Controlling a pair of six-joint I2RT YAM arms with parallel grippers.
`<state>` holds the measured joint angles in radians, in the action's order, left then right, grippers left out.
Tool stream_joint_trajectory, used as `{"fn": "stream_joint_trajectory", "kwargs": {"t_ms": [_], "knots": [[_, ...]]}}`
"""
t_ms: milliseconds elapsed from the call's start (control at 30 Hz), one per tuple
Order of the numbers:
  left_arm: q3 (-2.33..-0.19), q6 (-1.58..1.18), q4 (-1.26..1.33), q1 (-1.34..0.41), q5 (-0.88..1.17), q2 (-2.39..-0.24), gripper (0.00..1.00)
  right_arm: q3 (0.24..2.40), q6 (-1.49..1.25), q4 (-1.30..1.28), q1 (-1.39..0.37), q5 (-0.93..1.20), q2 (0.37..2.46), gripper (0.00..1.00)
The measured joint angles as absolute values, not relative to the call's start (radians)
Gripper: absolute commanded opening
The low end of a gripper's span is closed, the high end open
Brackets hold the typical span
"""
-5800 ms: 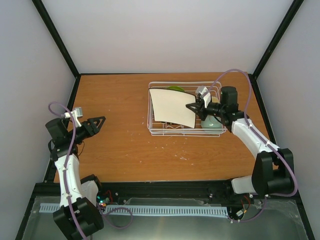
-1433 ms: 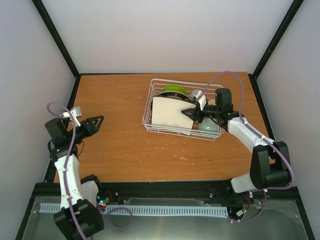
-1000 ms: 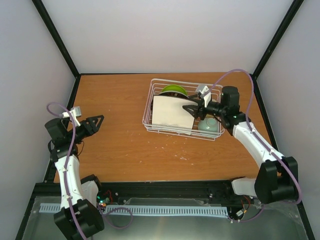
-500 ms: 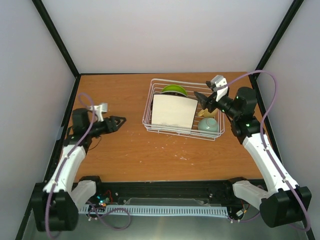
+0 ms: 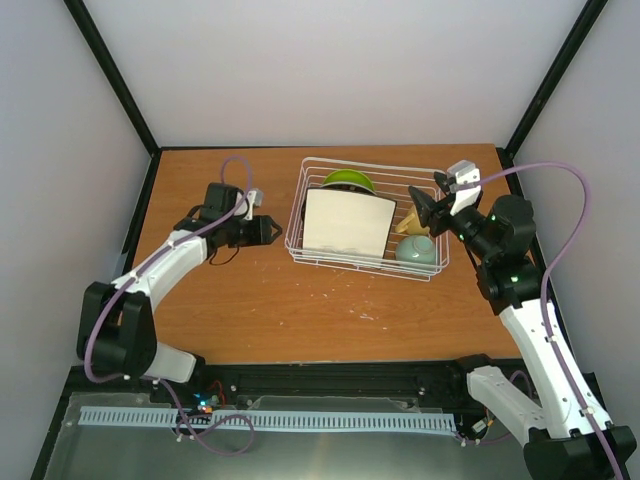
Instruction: Load the mixed dishes into the dish rack
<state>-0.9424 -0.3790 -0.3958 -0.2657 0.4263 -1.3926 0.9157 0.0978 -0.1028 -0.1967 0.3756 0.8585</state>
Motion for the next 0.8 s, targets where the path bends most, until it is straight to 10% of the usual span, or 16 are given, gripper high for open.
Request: {"fn": "stream_joint_trajectory", "kwargs": {"t_ms": [600, 800], "knots": [[-1.097, -0.337, -0.438, -0.360, 0.364, -1.580, 0.35, 0.911, 0.096, -0.191, -0.197, 0.351, 0.841, 0.58], [-1.170, -0.322, -0.488, -0.420, 0.291, -1.702, 0.01, 0.911, 0.097, -0.192, -0.197, 0.351, 0.838, 0.58]]}}
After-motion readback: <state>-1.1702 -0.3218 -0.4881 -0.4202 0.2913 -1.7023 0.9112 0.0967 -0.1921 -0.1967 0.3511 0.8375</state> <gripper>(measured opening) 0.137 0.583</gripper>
